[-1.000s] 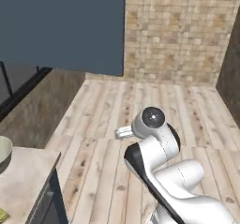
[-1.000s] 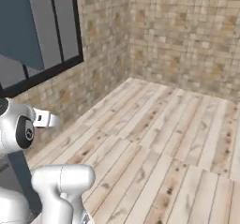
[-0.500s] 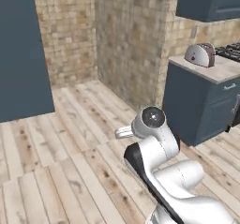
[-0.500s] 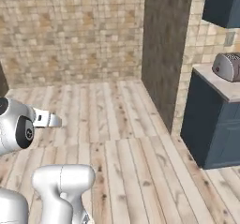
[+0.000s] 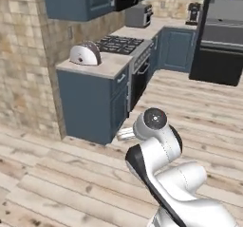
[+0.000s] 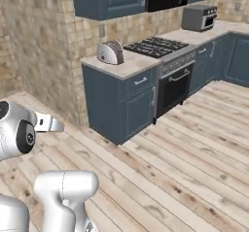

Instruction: Pick the egg and butter from the fridge and place them by the bowl for mixing.

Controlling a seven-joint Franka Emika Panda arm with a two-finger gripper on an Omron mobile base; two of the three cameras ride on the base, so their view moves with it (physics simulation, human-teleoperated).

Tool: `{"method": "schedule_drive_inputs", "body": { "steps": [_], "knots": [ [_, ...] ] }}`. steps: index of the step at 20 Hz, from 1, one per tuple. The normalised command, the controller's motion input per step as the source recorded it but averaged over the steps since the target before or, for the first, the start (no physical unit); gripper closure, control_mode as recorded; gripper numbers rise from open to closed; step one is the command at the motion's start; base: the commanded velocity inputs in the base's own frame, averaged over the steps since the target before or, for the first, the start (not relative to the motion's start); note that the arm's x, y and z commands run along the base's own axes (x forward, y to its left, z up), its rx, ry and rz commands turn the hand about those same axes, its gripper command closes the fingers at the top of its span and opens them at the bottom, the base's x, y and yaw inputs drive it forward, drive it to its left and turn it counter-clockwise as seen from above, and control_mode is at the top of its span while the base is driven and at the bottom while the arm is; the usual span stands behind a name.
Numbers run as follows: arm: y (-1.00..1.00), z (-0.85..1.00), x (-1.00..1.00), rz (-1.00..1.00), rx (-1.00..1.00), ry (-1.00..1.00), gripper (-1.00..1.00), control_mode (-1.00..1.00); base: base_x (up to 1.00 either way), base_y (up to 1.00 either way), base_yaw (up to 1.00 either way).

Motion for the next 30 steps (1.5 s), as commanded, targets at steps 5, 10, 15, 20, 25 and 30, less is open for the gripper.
{"method": "schedule_drive_inputs", "body": {
  "steps": [5, 10, 15, 20, 25, 30],
  "knots": [
    [0.00, 0.00, 0.00, 0.00, 0.00, 0.00, -1.00, 1.00, 0.00, -0.22, -0.94],
    [0.00, 0.00, 0.00, 0.00, 0.00, 0.00, -1.00, 1.00, 0.79, -0.18, -0.16],
    [0.00, 0.00, 0.00, 0.00, 0.00, 0.00, -1.00, 1.00, 1.00, -0.51, 0.00],
    [0.00, 0.00, 0.00, 0.00, 0.00, 0.00, -1.00, 1.00, 1.00, -0.72, 0.00],
    [0.00, 0.00, 0.00, 0.00, 0.00, 0.00, -1.00, 1.00, 1.00, -0.90, -0.09],
    [0.00, 0.00, 0.00, 0.00, 0.00, 0.00, -1.00, 1.00, 1.00, -0.78, -0.17]
  ]
}}
